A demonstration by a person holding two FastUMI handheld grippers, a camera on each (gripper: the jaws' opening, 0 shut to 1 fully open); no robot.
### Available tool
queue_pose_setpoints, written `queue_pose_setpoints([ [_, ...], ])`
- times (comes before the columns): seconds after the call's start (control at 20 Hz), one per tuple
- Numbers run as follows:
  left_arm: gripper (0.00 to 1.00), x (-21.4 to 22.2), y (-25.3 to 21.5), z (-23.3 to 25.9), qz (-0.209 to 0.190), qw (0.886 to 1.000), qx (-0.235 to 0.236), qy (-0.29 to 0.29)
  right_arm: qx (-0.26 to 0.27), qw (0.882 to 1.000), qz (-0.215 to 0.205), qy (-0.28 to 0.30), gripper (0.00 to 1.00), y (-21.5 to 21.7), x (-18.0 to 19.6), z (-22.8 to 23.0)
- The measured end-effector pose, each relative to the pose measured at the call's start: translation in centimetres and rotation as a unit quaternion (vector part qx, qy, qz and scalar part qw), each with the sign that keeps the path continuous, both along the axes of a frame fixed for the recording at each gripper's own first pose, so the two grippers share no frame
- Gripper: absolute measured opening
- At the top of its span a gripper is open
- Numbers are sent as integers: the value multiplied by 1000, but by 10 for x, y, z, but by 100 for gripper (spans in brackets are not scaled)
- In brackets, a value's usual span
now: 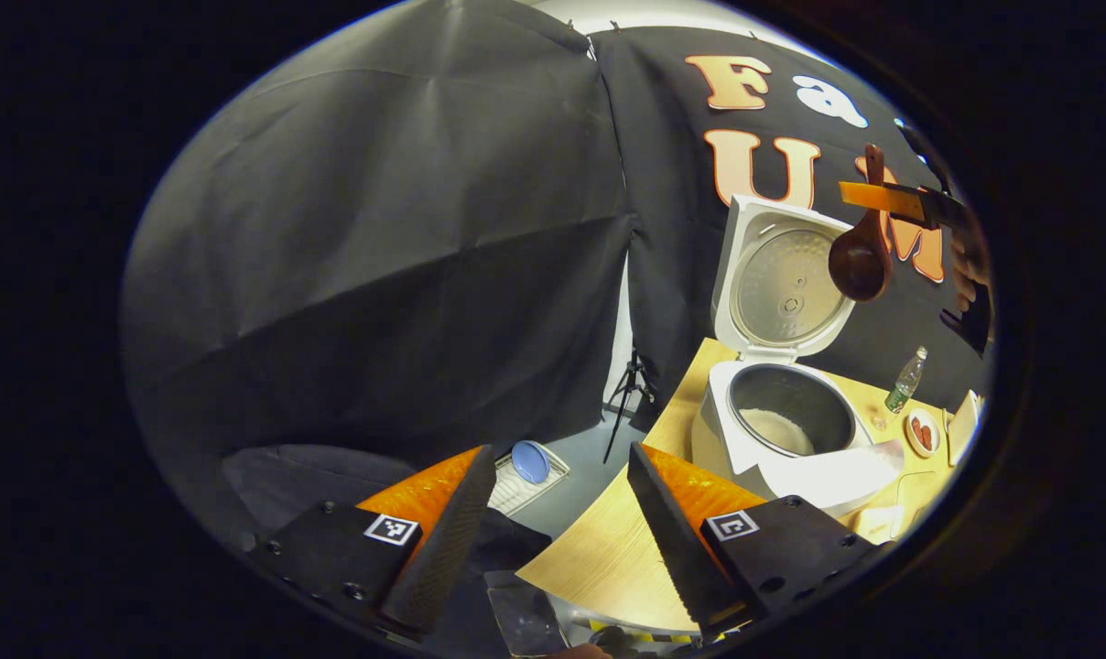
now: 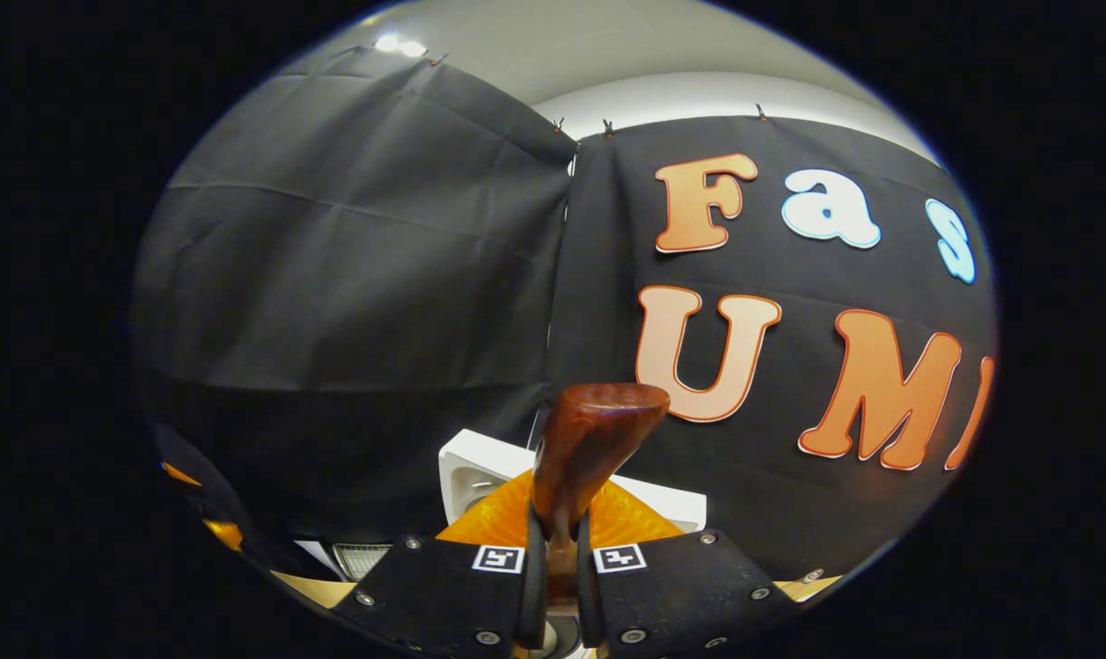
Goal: Close the left gripper, press the button to open the rice cooker; take a wooden spoon from the chopstick holder with the right hand, scoop a spoonful of rice and pour it into the rice cooker, then put the wooden spoon back into the chopstick holder.
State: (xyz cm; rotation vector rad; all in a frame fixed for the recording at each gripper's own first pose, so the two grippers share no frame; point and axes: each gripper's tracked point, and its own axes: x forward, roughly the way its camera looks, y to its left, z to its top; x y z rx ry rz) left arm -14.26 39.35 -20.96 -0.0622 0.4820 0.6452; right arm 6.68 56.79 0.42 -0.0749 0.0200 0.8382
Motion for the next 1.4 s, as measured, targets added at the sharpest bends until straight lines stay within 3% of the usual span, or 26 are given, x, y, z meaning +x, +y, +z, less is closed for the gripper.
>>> queue_pose_setpoints([
  [0.25, 99, -3, -3, 3, 3, 1000, 10, 0, 62, 995, 9, 82, 13, -24, -12, -2],
  [0.6, 99, 11, -61, 23, -19, 1000, 7, -20, 124, 986, -23, 106, 13, -135, 11, 22],
  [0.8, 98, 26, -97, 34, -35, 999, 18, -34, 131, 982, -64, 120, 13, -215, 21, 6],
  [1.0, 98, 34, -127, 34, -30, 999, -2, -36, 119, 976, -120, 138, 13, -300, 18, -38],
  [1.4, 98, 54, -198, 41, -44, 998, 3, -35, 117, 941, -239, 209, 13, -479, 31, -130],
])
